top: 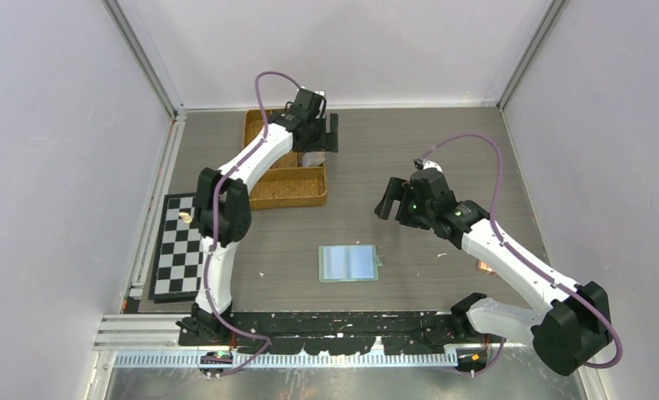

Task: Put the credit cards into the card holder
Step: Pick up the credit card from the storage box.

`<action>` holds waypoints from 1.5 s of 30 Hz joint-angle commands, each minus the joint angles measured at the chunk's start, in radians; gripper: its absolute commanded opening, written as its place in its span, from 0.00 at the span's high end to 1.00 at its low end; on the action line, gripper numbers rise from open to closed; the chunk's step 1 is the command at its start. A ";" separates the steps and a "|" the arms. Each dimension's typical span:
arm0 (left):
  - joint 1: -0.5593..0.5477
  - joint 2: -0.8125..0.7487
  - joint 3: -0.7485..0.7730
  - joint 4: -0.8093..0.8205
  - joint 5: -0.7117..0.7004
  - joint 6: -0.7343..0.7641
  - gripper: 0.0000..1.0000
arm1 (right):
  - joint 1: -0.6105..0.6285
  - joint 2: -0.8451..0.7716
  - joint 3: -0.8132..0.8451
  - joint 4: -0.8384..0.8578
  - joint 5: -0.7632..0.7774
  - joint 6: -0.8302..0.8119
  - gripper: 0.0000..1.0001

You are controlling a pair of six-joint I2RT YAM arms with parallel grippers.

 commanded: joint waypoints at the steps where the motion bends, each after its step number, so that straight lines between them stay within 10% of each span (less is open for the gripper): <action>1: 0.005 0.097 0.151 -0.122 -0.091 0.064 0.18 | -0.013 -0.029 -0.016 0.011 -0.032 -0.019 0.09; 31: 0.006 0.107 0.116 0.012 0.102 0.024 0.20 | -0.040 -0.030 -0.015 0.011 -0.095 -0.006 0.10; 45: 0.007 0.095 0.096 0.001 0.106 0.035 0.60 | -0.041 -0.035 -0.020 0.011 -0.100 0.010 0.11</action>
